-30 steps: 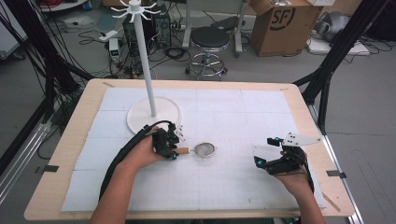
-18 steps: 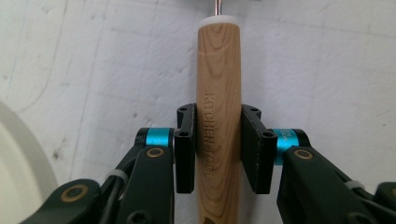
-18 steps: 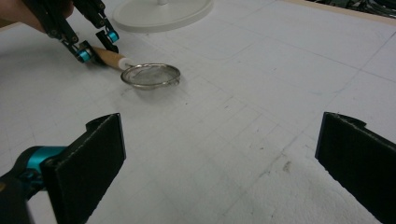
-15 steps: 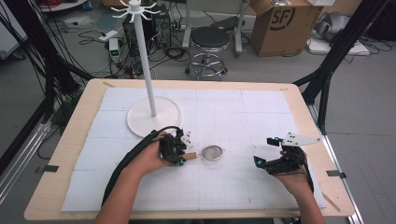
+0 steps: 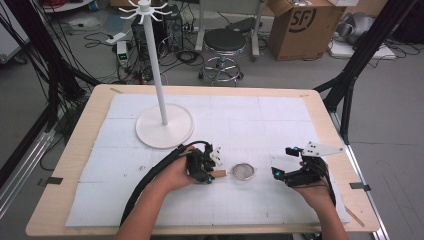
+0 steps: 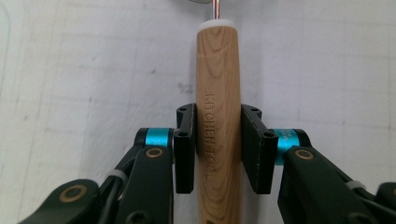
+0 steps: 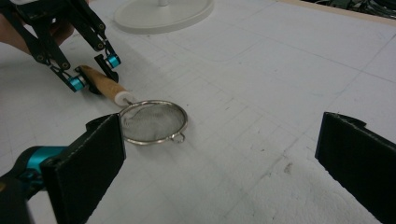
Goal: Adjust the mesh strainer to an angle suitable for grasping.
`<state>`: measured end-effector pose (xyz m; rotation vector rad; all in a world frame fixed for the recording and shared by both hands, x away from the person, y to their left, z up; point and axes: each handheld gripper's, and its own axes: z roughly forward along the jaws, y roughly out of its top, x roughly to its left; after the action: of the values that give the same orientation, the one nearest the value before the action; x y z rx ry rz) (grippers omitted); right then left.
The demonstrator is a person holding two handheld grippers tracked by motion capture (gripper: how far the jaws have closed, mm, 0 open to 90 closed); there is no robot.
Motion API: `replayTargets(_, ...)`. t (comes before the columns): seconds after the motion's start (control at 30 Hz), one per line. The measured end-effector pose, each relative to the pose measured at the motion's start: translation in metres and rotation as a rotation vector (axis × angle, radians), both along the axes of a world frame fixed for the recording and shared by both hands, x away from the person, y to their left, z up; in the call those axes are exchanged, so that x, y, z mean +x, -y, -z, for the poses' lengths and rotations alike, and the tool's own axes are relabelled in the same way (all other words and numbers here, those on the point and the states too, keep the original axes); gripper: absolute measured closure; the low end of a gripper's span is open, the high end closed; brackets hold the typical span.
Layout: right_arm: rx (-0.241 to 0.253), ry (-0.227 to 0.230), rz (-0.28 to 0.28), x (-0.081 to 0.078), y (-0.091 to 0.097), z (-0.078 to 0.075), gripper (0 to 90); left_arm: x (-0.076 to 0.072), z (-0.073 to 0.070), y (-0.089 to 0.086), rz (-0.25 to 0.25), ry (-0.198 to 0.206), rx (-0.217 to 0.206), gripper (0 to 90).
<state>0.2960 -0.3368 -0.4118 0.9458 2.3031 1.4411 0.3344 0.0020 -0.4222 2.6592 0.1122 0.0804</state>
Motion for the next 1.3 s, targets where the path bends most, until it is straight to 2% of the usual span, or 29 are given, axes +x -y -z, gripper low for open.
replayTargets(0.3,0.000,-0.004,0.000,0.000,0.000,0.000,0.5,-0.009,0.001,0.026,0.067,0.010,-0.013,67.6)
replayTargets(0.4,0.002,-0.004,-0.001,0.000,0.001,0.000,0.5,-0.012,0.001,0.030,0.071,0.015,-0.035,57.7)
replayTargets(0.5,0.002,-0.004,0.000,0.000,0.001,0.000,0.5,-0.012,0.000,0.024,0.047,0.030,-0.014,52.4)
replayTargets(0.6,-0.001,-0.003,-0.001,0.000,0.000,0.000,0.4,-0.011,-0.001,0.011,0.023,0.015,-0.027,53.0)
replayTargets(0.63,-0.003,0.002,-0.004,0.000,0.000,0.000,0.5,-0.010,-0.001,0.003,0.012,0.007,-0.018,55.4)
replayTargets(0.7,-0.004,0.003,-0.004,0.000,0.000,0.000,0.4,-0.010,0.000,-0.001,0.016,-0.003,-0.008,57.1)
replayTargets(0.8,-0.004,-0.003,-0.001,0.000,-0.001,0.000,0.5,-0.012,0.002,-0.004,0.032,-0.002,-0.007,67.0)
replayTargets(0.87,-0.011,-0.004,-0.002,0.000,-0.002,0.001,0.4,-0.013,0.001,-0.002,0.055,0.016,-0.007,67.9)
replayTargets(1.1,-0.012,-0.001,-0.005,0.001,-0.003,0.001,0.5,-0.016,0.001,0.007,0.066,0.042,-0.014,69.5)
replayTargets(1.3,-0.006,-0.002,-0.002,0.001,-0.002,0.001,0.5,-0.019,0.002,0.030,0.105,0.050,-0.024,69.4)
